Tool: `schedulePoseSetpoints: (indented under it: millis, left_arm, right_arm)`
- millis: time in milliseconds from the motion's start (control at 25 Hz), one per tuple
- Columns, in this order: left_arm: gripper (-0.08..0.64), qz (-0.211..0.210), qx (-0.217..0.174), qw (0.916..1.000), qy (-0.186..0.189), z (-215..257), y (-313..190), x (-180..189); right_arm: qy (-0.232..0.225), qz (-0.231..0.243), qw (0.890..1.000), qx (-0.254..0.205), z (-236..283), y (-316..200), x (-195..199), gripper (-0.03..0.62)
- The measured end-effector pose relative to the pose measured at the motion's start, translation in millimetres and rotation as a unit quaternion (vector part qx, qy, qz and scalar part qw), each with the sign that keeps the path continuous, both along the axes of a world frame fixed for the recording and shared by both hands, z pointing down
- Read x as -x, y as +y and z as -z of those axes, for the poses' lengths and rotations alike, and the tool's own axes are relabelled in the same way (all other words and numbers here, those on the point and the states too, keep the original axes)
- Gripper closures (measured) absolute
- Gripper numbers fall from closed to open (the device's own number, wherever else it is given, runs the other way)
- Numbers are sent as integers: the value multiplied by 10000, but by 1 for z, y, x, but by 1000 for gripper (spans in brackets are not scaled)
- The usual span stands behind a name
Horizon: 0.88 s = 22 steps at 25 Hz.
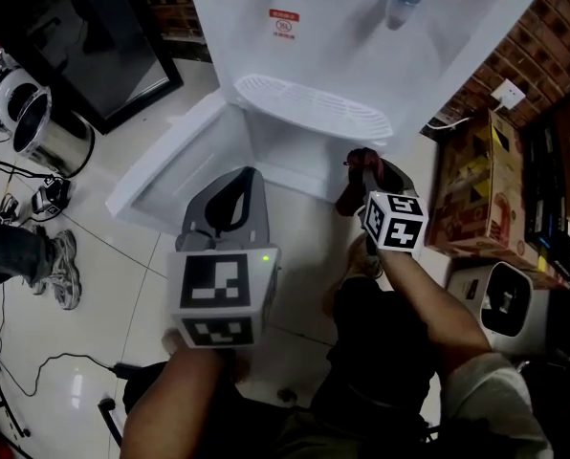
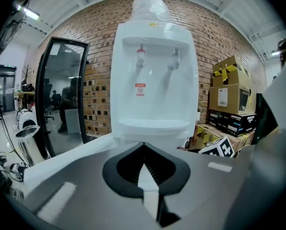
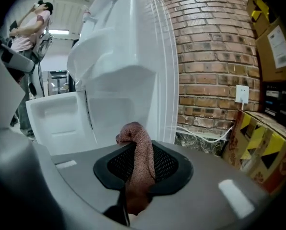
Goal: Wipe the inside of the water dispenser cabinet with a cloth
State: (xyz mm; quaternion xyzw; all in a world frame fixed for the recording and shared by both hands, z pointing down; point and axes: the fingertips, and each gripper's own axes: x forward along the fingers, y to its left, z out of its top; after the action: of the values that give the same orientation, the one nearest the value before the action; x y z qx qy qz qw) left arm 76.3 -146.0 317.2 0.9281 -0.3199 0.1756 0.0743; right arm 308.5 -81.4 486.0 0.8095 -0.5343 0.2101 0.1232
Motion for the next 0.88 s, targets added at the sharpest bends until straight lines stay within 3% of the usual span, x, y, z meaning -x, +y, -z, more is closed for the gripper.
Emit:
schedulePoseSetpoints:
  millis: [400,560,720,880]
  left_arm:
    - [559,158,126,9998,-57,-14,-31,2]
    - [560,94,197,9997,-73,-22,-32,-2]
    - [560,5,233,9996,-143,-31,-31,-5]
    - [560,24,267,9993,-249,-40,-33,1]
  right_arm:
    - [108,47,9999,-49,-5,1,4,499]
    - [-451,-107,9986,250,-38,2,3,499]
    - [-452,-34,9976,517,-67,-5,6,499]
    - [-480,63,9927,1108,-113,-9,11,499]
